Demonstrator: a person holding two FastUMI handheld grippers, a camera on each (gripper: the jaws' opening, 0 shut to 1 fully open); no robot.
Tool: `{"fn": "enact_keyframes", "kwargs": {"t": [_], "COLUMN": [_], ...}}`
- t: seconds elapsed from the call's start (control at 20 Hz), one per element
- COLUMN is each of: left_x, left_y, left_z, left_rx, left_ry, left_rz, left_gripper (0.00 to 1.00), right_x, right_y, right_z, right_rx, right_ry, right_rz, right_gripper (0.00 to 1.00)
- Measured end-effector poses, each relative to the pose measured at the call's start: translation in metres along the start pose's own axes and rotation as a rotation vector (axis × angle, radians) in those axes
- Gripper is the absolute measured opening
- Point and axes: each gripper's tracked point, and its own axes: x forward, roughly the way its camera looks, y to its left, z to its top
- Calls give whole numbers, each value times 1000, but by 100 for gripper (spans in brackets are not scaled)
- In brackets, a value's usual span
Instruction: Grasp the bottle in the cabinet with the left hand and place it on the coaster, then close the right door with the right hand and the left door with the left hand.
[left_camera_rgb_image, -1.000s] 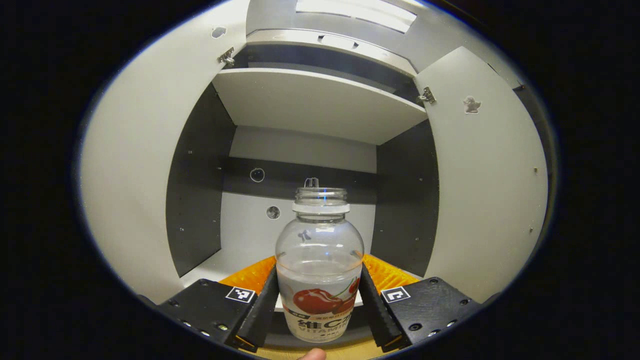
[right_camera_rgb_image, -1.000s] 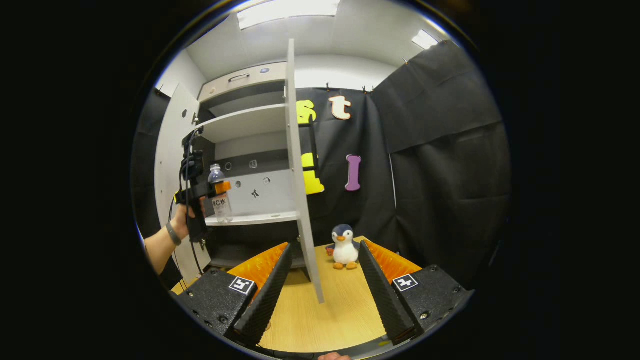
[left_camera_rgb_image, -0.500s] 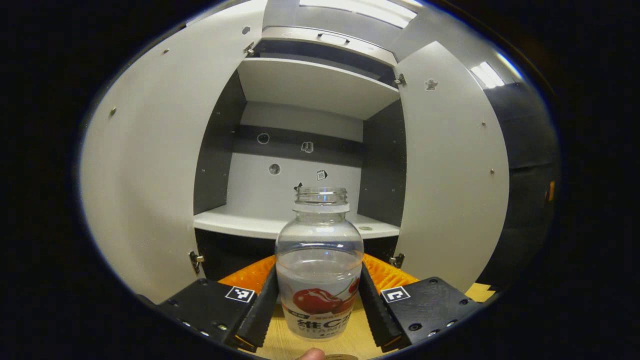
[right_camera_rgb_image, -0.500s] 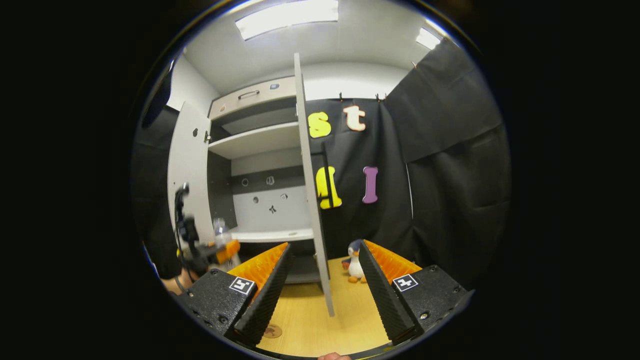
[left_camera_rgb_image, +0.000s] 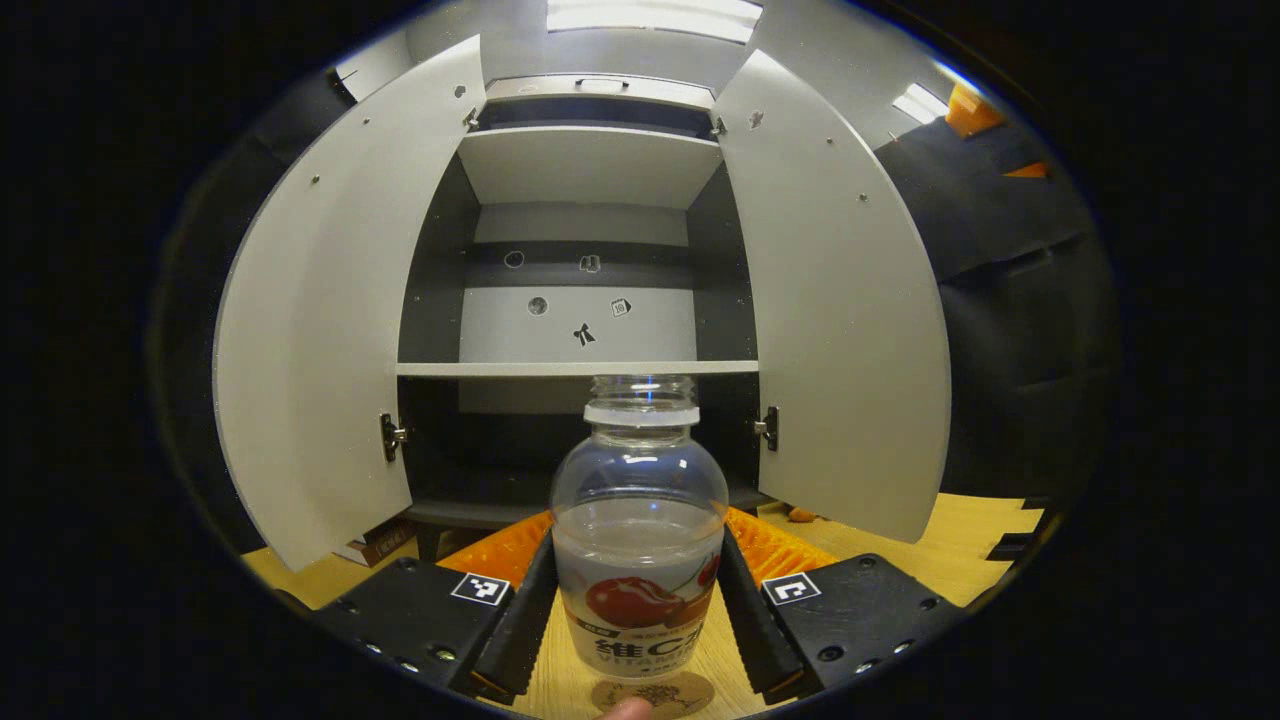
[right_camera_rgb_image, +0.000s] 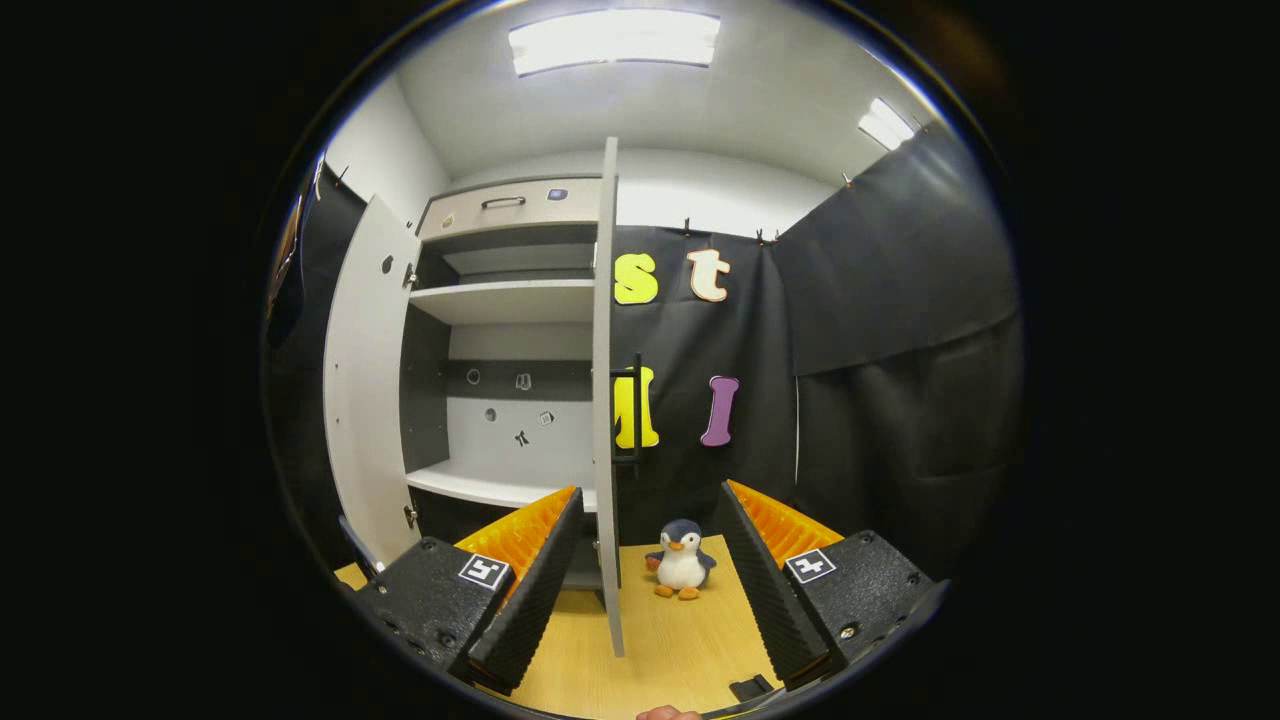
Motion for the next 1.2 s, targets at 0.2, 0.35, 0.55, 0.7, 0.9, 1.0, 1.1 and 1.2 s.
{"fn": "enact_keyframes", "kwargs": {"t": [0.2,0.35,0.55,0.7,0.9,1.0,1.1,1.2], "left_x": [-8,-16,-19,-15,-14,-16,-17,-20], "left_y": [-6,-14,-15,-15,-8,-8,-11,-15], "left_z": [-25,-41,-59,-71,-76,-78,-80,-85], "left_rx": [64,64,40,-2,-25,-28,-15,-1], "left_ry": [-14,5,43,74,59,52,59,73], "left_rz": [33,9,-2,-11,22,26,20,1], "left_gripper": [76,76,76,77,77,77,79,83], "right_x": [-4,-6,-7,-4,-2,-2,-2,-3], "right_y": [9,12,18,17,19,19,18,15], "right_z": [2,-5,-17,-21,-27,-28,-28,-30], "right_rx": [-41,-55,-57,-45,-41,-33,-34,-45], "right_ry": [-1,24,56,63,77,83,84,88], "right_rz": [9,16,30,35,41,39,36,30], "right_gripper": [83,83,83,83,83,83,83,83]}}
